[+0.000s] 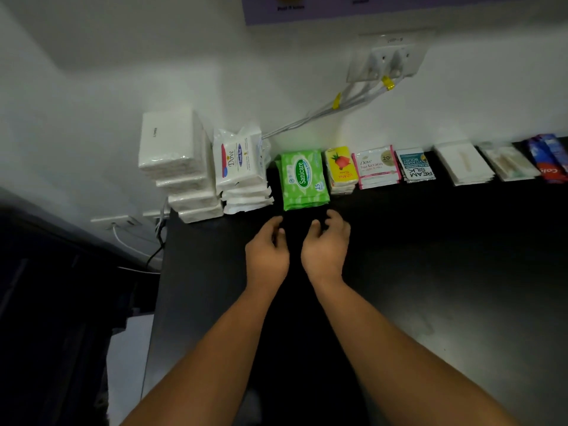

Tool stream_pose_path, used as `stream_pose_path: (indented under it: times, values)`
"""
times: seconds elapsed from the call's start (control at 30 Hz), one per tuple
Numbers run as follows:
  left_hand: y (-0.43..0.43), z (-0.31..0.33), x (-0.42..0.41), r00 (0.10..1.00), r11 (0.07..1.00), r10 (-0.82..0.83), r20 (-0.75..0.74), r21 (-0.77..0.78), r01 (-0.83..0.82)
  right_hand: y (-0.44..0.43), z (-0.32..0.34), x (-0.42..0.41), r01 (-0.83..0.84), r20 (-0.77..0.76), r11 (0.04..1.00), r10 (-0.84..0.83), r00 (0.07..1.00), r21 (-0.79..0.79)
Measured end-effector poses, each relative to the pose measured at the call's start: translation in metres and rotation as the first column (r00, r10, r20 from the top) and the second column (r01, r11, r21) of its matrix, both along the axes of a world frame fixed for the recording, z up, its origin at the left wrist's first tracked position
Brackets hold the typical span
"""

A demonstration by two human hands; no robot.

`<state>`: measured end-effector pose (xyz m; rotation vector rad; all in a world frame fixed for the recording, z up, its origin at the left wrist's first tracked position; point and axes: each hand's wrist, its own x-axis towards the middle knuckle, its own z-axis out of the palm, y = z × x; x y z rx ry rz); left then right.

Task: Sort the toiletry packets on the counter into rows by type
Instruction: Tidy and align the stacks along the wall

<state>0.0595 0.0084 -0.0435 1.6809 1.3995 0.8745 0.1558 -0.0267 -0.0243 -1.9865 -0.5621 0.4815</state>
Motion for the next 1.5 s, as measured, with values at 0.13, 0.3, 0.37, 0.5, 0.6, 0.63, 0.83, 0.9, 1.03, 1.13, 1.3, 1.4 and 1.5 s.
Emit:
stream_pose_path:
  times: [0.13,0.3,0.37,0.5,0.6,0.63,0.83,0.9,1.03,1.13,1.3,1.4,1.5]
  values:
    - [0.010,-0.001,-0.045,0.981,0.979,0.191,0.019,0.073,-0.192,0.001,-0.001,-0.048,-0.282,0.062,0.955,0.277,0.959,0.095]
    - [0.053,0.010,-0.099,0.900,0.903,0.409,0.148,0.076,-0.423,0.049,0.009,-0.097,-0.593,-0.175,0.801,0.598,0.783,0.082]
    - [0.075,0.016,-0.113,0.843,0.873,0.481,0.243,-0.040,-0.486,0.066,0.016,-0.111,-0.617,-0.236,0.778,0.626,0.743,0.121]
    - [0.110,0.020,-0.133,0.773,0.891,0.444,0.454,-0.313,-0.328,0.081,0.025,-0.125,-0.598,-0.299,0.793,0.602,0.740,0.116]
    - [0.119,0.018,-0.140,0.793,0.936,0.271,0.545,-0.342,-0.085,0.088,0.028,-0.128,-0.591,-0.300,0.804,0.581,0.757,0.065]
    - [0.120,0.017,-0.141,0.803,0.941,0.213,0.556,-0.337,-0.016,0.090,0.029,-0.128,-0.587,-0.298,0.807,0.575,0.762,0.059]
    - [0.122,0.008,-0.141,0.822,0.962,0.089,0.562,-0.261,0.075,0.096,0.030,-0.136,-0.555,-0.317,0.830,0.541,0.779,0.051]
    - [0.122,0.005,-0.142,0.844,0.966,0.092,0.529,-0.252,0.053,0.094,0.029,-0.137,-0.550,-0.319,0.834,0.534,0.783,0.046]
    - [0.118,0.002,-0.149,0.864,0.969,0.084,0.497,-0.244,0.047,0.088,0.026,-0.137,-0.553,-0.332,0.832,0.533,0.778,0.040]
    - [0.112,0.000,-0.155,0.865,0.960,0.102,0.491,-0.277,0.044,0.081,0.024,-0.141,-0.558,-0.360,0.828,0.536,0.763,0.051]
    - [0.095,0.000,-0.167,0.862,0.948,0.113,0.495,-0.313,0.055,0.062,0.017,-0.152,-0.533,-0.373,0.843,0.517,0.770,0.067]
    - [0.083,0.003,-0.172,0.859,0.936,0.137,0.494,-0.349,0.052,0.053,0.016,-0.156,-0.527,-0.359,0.847,0.515,0.779,0.070]
    - [0.070,0.005,-0.176,0.865,0.927,0.140,0.482,-0.372,0.057,0.044,0.018,-0.157,-0.514,-0.368,0.852,0.511,0.777,0.098]
